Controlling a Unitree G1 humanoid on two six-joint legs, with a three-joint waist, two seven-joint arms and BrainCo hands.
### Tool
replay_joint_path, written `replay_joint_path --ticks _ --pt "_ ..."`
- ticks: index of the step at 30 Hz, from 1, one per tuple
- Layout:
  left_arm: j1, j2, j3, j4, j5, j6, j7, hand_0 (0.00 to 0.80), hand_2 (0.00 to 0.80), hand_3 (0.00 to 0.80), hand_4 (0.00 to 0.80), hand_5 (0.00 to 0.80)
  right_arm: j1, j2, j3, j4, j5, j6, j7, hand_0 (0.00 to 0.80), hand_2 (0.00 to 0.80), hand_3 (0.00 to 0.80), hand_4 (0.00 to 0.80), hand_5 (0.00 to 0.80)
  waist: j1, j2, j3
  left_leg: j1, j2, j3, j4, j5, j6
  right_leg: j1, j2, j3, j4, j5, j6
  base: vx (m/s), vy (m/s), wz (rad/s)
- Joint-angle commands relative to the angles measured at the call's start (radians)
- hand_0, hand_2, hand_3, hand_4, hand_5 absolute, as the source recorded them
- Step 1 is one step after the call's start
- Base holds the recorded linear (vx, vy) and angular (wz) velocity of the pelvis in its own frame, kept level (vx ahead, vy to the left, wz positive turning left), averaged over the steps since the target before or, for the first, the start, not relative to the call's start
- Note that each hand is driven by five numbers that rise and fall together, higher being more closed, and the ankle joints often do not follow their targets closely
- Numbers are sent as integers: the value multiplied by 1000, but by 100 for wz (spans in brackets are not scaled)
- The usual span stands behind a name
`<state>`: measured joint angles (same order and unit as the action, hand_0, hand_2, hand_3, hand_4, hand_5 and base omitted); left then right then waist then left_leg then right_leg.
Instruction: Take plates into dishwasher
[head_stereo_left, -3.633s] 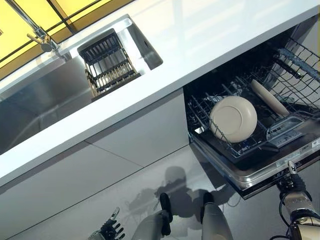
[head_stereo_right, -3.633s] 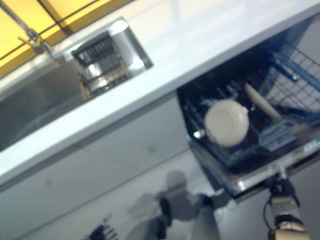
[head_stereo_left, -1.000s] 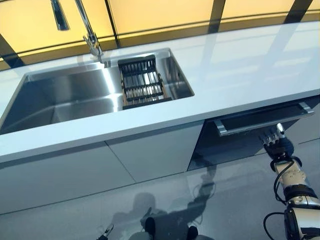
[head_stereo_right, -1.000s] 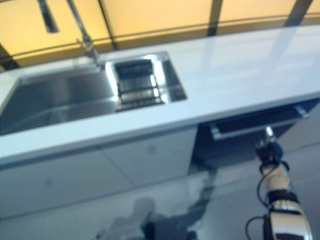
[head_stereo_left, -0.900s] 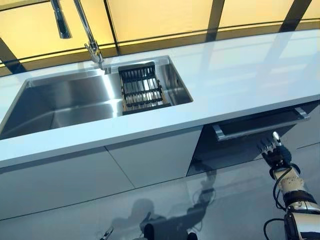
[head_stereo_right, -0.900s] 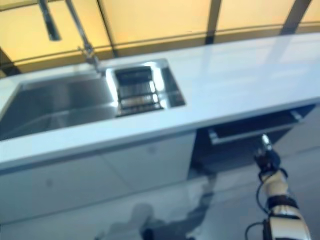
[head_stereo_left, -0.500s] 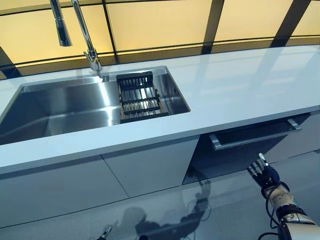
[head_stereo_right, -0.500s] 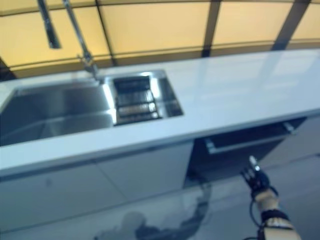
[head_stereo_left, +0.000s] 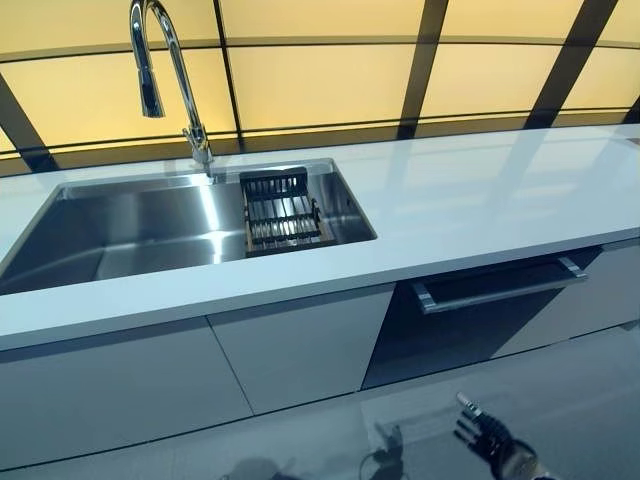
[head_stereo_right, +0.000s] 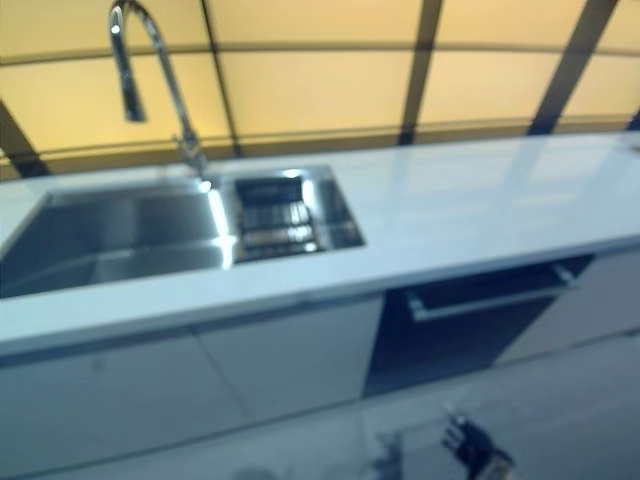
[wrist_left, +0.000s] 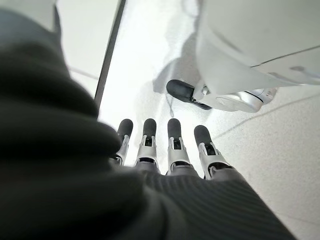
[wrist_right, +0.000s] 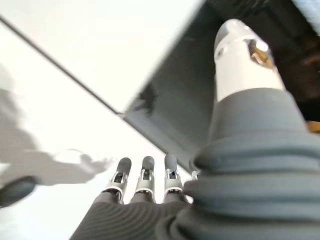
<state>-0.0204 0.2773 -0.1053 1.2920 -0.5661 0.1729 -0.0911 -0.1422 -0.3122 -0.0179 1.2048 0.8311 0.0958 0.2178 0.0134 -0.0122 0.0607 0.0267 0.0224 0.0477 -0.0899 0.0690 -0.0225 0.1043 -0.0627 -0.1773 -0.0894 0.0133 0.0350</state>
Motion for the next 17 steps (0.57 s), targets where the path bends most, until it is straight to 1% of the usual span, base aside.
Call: replay_joint_path --ticks 1,5,7,12,15,17 --pt "-43 -30 -20 88 49 15 15 0 0 0 0 0 -34 46 23 42 -18 -23 6 0 0 0 0 0 16 -2 4 73 -33 25 3 -108 60 5 4 0 2 -12 -1 35 19 1" --pt "-38 -55 -47 100 148 3 49 0 0 0 0 0 -6 90 57 74 -66 -1 -31 0 0 0 0 0 15 0 -3 80 -35 23 3 -112 62 13 2 -6 2 -15 1 8 5 0" --pt "-36 -63 -69 100 181 6 58 0 0 0 0 0 3 99 74 93 -76 33 -46 0 0 0 0 0 16 0 -5 82 -35 22 3 -112 63 16 0 -8 2 -16 2 0 0 0" --pt "-33 -81 -98 98 192 16 63 0 0 0 0 0 25 113 100 130 -164 79 -60 0 0 0 0 0 19 -3 -8 85 -37 15 3 -111 64 22 -1 -15 2 -16 6 9 4 3" --pt "-30 -80 -99 93 195 14 57 0 0 0 0 0 39 123 112 145 -169 118 -62 0 0 0 0 0 22 -4 -7 87 -38 9 3 -111 64 25 -2 -21 2 -16 7 14 5 9" --pt "-27 -83 -100 91 186 0 47 0 0 0 0 0 46 130 116 150 -156 121 -67 0 0 0 0 0 24 -3 -6 87 -40 6 3 -111 66 25 -2 -22 2 -16 7 9 2 8"
